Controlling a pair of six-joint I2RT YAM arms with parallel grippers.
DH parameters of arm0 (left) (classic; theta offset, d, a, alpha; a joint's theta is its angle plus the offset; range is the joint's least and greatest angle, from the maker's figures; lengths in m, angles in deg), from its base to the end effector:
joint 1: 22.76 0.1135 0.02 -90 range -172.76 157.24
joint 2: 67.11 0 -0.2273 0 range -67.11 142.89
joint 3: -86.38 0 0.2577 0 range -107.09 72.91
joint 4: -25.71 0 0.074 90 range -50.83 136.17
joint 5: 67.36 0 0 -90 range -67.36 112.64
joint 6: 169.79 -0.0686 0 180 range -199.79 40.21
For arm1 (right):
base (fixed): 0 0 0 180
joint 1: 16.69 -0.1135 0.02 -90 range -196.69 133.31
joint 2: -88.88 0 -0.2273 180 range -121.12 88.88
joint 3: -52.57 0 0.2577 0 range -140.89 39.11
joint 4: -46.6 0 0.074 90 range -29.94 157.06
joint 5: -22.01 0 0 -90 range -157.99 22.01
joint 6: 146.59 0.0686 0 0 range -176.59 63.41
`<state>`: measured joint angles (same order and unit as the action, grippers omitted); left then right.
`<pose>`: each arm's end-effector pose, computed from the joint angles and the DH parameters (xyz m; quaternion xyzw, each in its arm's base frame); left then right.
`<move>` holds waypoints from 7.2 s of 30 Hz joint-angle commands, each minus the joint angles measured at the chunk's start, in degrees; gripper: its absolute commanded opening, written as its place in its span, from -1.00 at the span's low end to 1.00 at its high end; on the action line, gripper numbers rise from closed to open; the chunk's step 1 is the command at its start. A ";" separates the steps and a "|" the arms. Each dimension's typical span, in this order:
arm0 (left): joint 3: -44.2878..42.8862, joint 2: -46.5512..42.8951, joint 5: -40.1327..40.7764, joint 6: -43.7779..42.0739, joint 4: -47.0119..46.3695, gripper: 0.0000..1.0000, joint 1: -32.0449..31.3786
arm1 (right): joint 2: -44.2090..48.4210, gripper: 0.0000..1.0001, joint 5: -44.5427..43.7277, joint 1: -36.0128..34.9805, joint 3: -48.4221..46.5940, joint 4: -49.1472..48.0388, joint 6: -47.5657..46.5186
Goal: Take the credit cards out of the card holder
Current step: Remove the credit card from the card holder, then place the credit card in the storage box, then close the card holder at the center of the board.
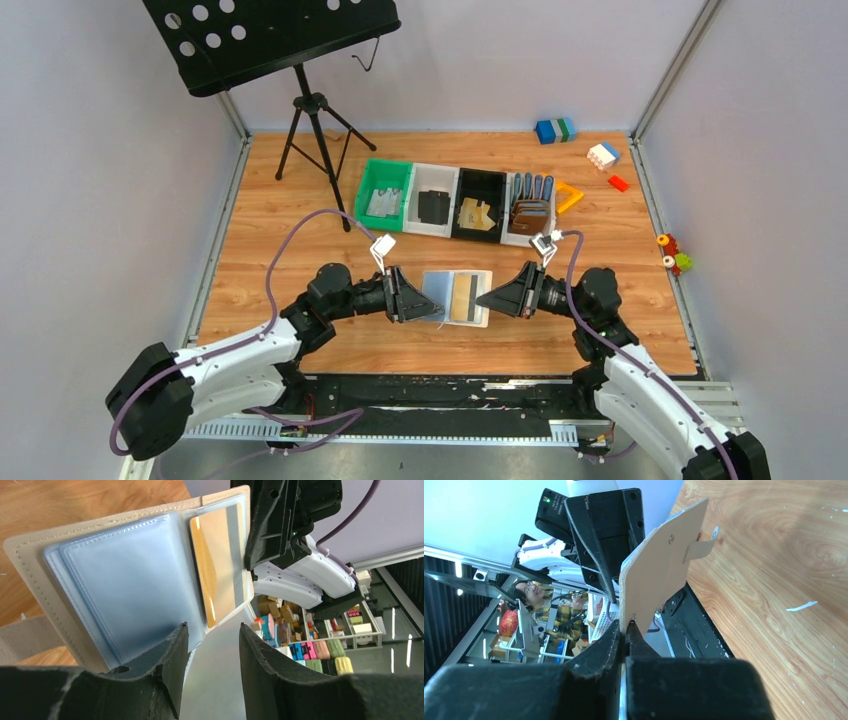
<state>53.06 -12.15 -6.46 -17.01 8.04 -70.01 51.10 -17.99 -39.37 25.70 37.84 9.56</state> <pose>0.1538 -0.2155 0.1953 0.0742 0.7244 -0.6463 0.2281 0.1748 0.1300 0.1995 -0.0306 0.7149 0.6574 0.2361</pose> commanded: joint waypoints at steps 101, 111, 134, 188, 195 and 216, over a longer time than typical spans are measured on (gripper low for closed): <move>-76.60 66.91 22.04 -37.50 38.72 -1.00 7.13 | -1.01 -1.00 -27.46 -1.69 -9.14 39.46 -32.42; -82.12 67.57 28.09 -42.13 48.35 0.07 8.04 | -9.15 -1.00 -25.72 -1.75 -9.30 38.29 -33.78; -33.91 22.37 17.66 -37.13 42.16 0.28 6.64 | -30.59 -1.00 -40.59 -6.82 -32.16 61.14 -41.55; -14.04 22.53 14.90 -32.44 27.79 -0.31 6.80 | -48.24 -0.09 -31.70 -20.43 -33.65 32.88 -27.62; -14.62 16.91 14.46 -33.15 33.78 -0.28 6.81 | -44.23 -0.26 -35.77 -20.35 -34.25 38.53 -29.81; -11.55 10.69 17.66 -33.52 36.31 -0.33 8.04 | -57.76 -1.00 -46.48 -22.84 -38.55 42.77 -32.37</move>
<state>40.69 0.09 10.34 -49.46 44.58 -62.40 -4.37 -60.96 -61.75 -11.61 81.10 -21.81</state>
